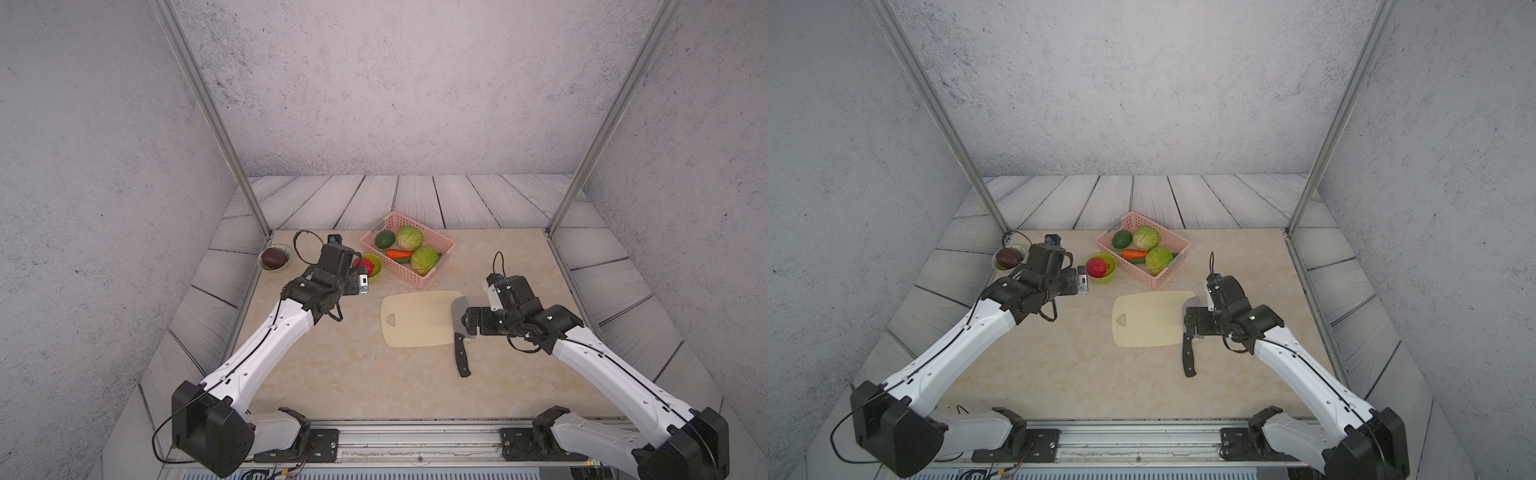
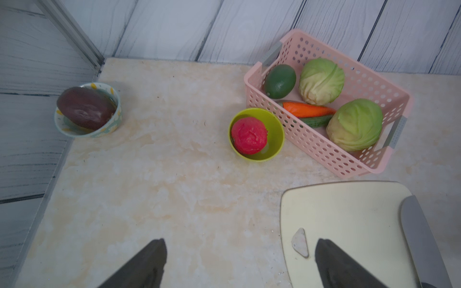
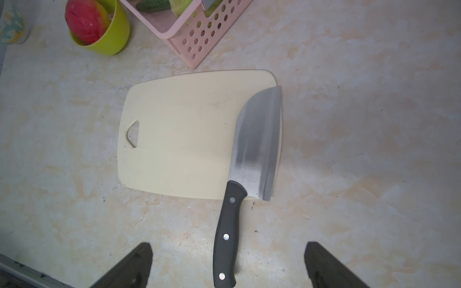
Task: Align the knife with the edge of the cutting board
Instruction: Adjust the knife at the edge of the cutting board, then reset both arms
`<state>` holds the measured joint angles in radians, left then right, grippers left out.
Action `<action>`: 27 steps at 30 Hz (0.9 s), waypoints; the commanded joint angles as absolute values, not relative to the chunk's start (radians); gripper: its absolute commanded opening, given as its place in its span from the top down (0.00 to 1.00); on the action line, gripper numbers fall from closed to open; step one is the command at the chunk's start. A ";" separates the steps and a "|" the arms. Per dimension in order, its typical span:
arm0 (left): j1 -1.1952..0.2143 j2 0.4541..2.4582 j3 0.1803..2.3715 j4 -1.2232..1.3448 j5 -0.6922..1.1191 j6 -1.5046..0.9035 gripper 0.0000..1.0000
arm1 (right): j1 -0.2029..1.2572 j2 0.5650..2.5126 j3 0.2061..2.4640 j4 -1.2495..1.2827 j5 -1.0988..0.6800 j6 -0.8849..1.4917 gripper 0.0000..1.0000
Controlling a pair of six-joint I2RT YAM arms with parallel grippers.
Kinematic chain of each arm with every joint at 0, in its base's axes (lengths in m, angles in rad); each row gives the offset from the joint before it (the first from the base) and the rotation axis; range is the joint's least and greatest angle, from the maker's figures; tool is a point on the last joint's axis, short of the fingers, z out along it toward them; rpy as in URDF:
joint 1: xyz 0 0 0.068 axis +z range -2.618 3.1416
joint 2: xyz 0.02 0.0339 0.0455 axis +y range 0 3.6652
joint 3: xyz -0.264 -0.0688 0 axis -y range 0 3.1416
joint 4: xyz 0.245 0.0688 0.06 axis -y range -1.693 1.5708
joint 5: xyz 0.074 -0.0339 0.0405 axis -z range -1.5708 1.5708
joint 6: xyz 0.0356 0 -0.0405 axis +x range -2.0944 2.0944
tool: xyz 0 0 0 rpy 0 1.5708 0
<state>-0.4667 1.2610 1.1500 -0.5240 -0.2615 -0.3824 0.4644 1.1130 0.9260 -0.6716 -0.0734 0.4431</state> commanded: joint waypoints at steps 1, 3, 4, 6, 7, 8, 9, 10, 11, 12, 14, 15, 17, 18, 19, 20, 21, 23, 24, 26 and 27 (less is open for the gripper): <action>-0.456 1.210 1.078 -0.400 -0.294 -0.336 0.02 | 0.419 1.140 0.960 -0.694 -0.152 0.404 0.01; -0.448 1.188 1.046 -0.355 -0.306 -0.323 0.02 | 0.387 1.157 0.981 -0.696 -0.162 0.400 0.01; -0.441 1.178 1.035 -0.341 -0.316 -0.318 0.02 | 0.366 1.165 0.991 -0.695 -0.163 0.399 0.01; -0.426 1.163 1.007 -0.309 -0.331 -0.314 0.02 | 0.318 1.175 1.008 -0.689 -0.175 0.399 0.01; -0.413 1.156 0.996 -0.293 -0.340 -0.314 0.02 | 0.293 1.179 1.011 -0.679 -0.193 0.402 0.01; -0.403 1.151 0.979 -0.275 -0.351 -0.318 0.02 | 0.257 1.182 1.016 -0.669 -0.208 0.407 0.01; -0.390 1.146 0.963 -0.255 -0.364 -0.322 0.02 | 0.221 1.186 1.017 -0.658 -0.225 0.414 0.01; -0.378 1.142 0.944 -0.237 -0.380 -0.329 0.02 | 0.192 1.189 1.018 -0.644 -0.242 0.421 0.01; -0.367 1.136 0.925 -0.213 -0.404 -0.335 0.02 | 0.164 1.192 1.022 -0.635 -0.252 0.425 0.01; -0.356 1.129 0.897 -0.181 -0.423 -0.335 0.02 | 0.136 1.196 1.026 -0.628 -0.254 0.428 0.01; -0.335 1.105 0.825 -0.088 -0.467 -0.331 0.02 | 0.088 1.206 1.040 -0.614 -0.245 0.426 0.01; -0.323 1.097 0.797 -0.052 -0.485 -0.331 0.02 | 0.071 1.213 1.048 -0.610 -0.235 0.424 0.01; -0.304 1.089 0.750 0.003 -0.527 -0.328 0.02 | 0.038 1.228 1.064 -0.599 -0.221 0.429 0.01; -0.295 1.090 0.738 0.017 -0.542 -0.325 0.02 | 0.019 1.235 1.069 -0.594 -0.213 0.438 0.01; -0.288 1.096 0.731 0.021 -0.556 -0.320 0.02 | 0.001 1.241 1.071 -0.582 -0.213 0.448 0.01; -0.282 1.105 0.730 0.021 -0.568 -0.313 0.02 | -0.014 1.246 1.069 -0.563 -0.215 0.460 0.01; -0.277 1.118 0.730 0.020 -0.575 -0.304 0.02 | -0.027 1.251 1.062 -0.541 -0.214 0.469 0.01; -0.266 1.140 0.729 0.021 -0.591 -0.290 0.02 | -0.037 1.261 1.049 -0.503 -0.189 0.476 0.01; -0.261 1.148 0.727 0.023 -0.595 -0.289 0.02 | -0.038 1.267 1.041 -0.487 -0.170 0.481 0.01; -0.244 1.163 0.720 0.035 -0.592 -0.292 0.02 | -0.037 1.275 1.011 -0.438 -0.153 0.504 0.01; -0.235 1.168 0.714 0.045 -0.583 -0.294 0.02 | -0.038 1.276 0.993 -0.403 -0.148 0.515 0.01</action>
